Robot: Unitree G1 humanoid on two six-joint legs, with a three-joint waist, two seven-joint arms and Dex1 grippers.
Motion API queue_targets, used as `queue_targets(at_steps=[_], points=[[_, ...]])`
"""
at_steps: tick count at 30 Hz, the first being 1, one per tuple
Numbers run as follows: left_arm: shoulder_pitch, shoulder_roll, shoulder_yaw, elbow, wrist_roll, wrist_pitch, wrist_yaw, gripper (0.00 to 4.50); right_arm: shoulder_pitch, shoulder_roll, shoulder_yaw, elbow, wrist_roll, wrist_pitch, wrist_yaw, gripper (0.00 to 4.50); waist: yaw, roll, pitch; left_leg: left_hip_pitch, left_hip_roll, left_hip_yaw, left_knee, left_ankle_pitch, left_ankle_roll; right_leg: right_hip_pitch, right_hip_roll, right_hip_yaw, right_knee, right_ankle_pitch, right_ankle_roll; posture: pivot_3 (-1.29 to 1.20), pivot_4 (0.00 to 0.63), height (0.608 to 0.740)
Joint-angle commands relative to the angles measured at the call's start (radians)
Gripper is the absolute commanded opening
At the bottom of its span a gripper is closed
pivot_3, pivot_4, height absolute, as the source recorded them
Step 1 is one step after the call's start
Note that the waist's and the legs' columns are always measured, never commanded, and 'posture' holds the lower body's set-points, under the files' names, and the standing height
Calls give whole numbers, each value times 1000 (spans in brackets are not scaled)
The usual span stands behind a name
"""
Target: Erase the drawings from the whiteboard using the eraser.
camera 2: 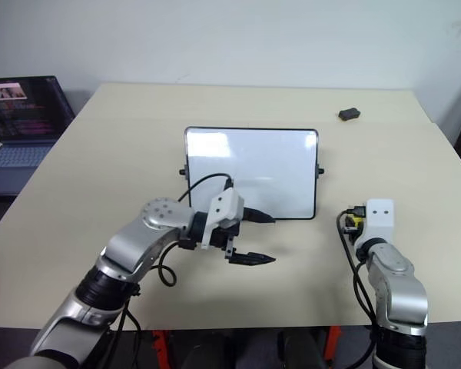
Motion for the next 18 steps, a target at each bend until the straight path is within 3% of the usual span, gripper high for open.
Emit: queue_targets(at_steps=[1, 6, 14, 18], points=[[2, -5, 12, -38, -12, -8, 2, 4500, -11, -14, -11, -14, 9, -21, -13, 2756, 0, 0, 0, 0, 0, 0, 0, 0, 0, 0, 0, 0, 0, 0, 0, 0, 150, 740], [11, -5, 15, -44, -12, -3, 9, 4500, -8, -23, -12, -11, 17, -29, -14, 4449, 0, 0, 0, 0, 0, 0, 0, 0, 0, 0, 0, 0, 0, 0, 0, 0, 150, 740], [63, -19, 76, -66, -4, 6, 129, 4500, -19, -22, -13, -36, 57, -124, -1, 4449, 0, 0, 0, 0, 0, 0, 0, 0, 0, 0, 0, 0, 0, 0, 0, 0, 150, 740], [159, -34, 209, -117, -25, 54, 287, 4500, 8, -16, 26, -79, 69, -217, 29, 4449, -1, 0, 0, 0, 0, 0, 0, 0, 0, 0, 0, 0, 1, 0, 0, 0, 150, 740]])
